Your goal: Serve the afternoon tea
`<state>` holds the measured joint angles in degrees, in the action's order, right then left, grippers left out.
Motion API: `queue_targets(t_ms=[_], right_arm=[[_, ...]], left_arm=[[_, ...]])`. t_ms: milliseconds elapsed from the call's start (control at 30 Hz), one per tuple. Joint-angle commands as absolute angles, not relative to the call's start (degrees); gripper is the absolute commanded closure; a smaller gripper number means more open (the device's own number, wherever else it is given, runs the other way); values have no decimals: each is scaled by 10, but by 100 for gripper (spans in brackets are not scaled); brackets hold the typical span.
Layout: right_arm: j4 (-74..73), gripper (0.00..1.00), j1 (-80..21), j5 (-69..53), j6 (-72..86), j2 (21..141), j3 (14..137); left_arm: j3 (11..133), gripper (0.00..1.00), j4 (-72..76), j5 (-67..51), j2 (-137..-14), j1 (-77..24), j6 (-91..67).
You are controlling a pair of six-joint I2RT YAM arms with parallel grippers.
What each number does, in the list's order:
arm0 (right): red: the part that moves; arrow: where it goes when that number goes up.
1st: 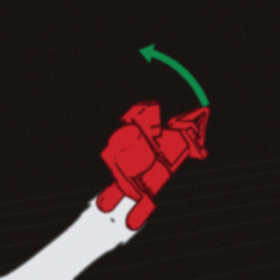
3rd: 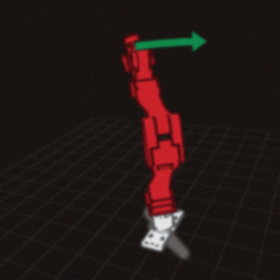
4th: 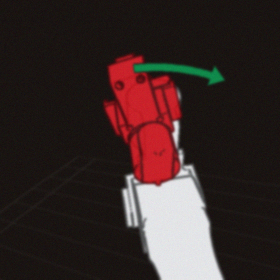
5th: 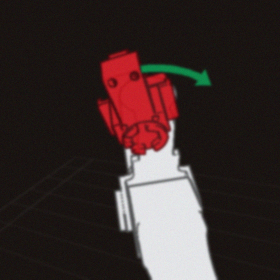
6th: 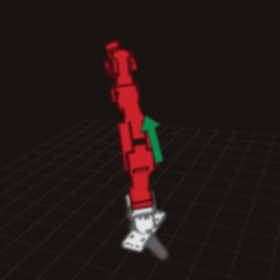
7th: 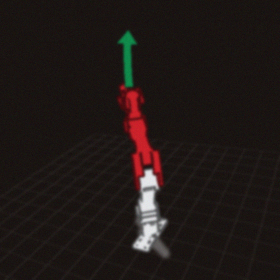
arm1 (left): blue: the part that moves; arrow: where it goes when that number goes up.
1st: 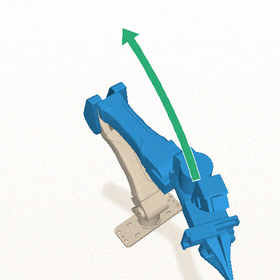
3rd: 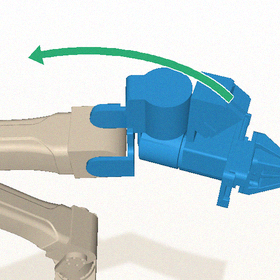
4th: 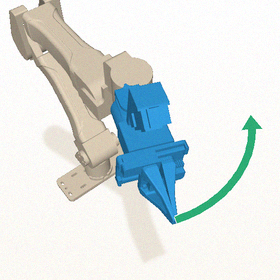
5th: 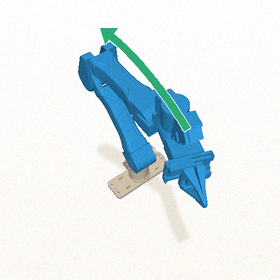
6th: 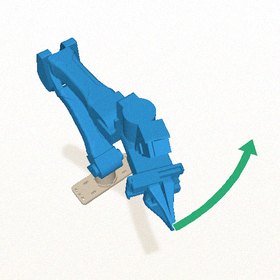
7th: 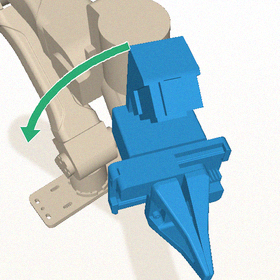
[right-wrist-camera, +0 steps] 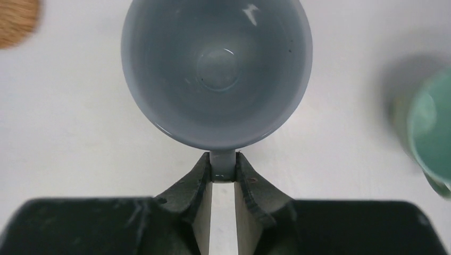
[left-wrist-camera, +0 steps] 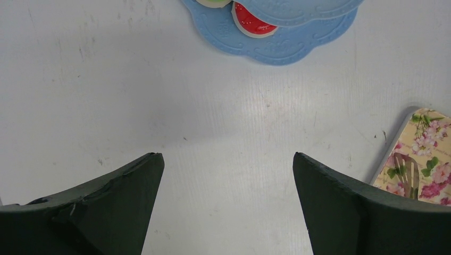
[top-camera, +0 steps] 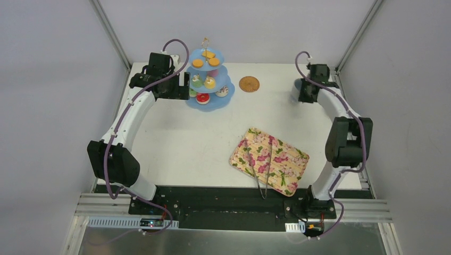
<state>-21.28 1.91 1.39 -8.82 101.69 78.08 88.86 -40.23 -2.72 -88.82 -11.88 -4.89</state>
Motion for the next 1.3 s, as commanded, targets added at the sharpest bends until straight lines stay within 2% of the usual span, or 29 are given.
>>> queue_targets(t_ms=[0, 400, 933, 1267], right_arm=[[-207, 100, -65, 53, -77, 1088, 934], [-259, 100, -189, 128, -95, 1302, 1256], [-238, 100, -236, 183, -59, 1354, 1300], [-241, 100, -248, 170, -36, 1362, 1300]], left_arm=[[907, 3, -419, -25, -880, -111, -49], [891, 4, -424, -8, -858, -112, -38], [888, 4, -433, -4, -851, -111, -27], [883, 4, -430, 8, -851, -112, -22]])
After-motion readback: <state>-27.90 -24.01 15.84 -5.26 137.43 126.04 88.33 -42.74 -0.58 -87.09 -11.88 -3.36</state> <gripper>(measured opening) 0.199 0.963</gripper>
